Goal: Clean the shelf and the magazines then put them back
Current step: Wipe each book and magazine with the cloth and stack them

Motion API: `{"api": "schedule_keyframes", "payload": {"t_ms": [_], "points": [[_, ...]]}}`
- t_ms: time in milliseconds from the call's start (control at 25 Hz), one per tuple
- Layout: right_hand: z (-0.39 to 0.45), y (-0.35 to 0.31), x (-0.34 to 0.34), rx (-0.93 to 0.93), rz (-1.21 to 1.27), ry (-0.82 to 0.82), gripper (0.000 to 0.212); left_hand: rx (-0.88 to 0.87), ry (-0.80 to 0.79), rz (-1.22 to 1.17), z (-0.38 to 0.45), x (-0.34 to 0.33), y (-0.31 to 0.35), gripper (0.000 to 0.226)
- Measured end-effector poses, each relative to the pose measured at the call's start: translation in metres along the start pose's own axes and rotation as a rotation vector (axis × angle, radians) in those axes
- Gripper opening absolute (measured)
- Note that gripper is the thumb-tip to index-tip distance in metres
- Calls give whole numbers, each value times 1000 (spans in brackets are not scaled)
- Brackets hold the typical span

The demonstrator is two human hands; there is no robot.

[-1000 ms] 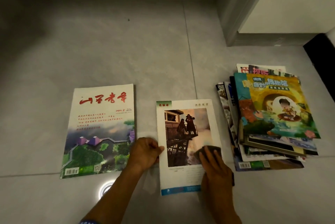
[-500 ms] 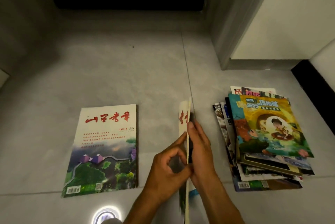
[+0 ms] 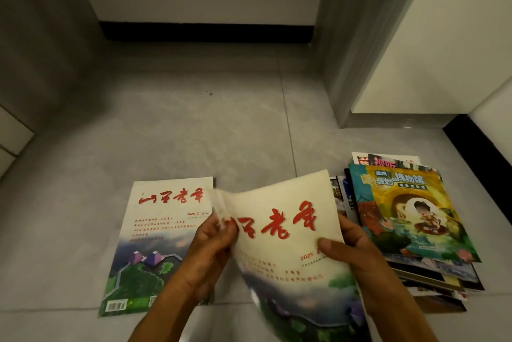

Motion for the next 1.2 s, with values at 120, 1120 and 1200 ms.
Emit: {"api": "schedule_keyframes", "payload": {"t_ms": [120,1120,1200], "points": [[13,7,26,18,-271,140,40,74,-125,132,-11,-15,10,31],[-12,-72,25,623,-244,342,33,-276,22,380,-36,-47,70,33],[-16,-81,23,664,-401,355,32,-188,-72,440,-31,-45,65,32]]}}
Point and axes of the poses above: each hand's wrist, its own z-axis towards the middle knuckle, its own x-axis out of the back of the hand, y = z × x, the point moved 10 cm from there along z, towards the middle knuckle, and after that the axes turned 7 degrees about z, right-handed, at the moved point
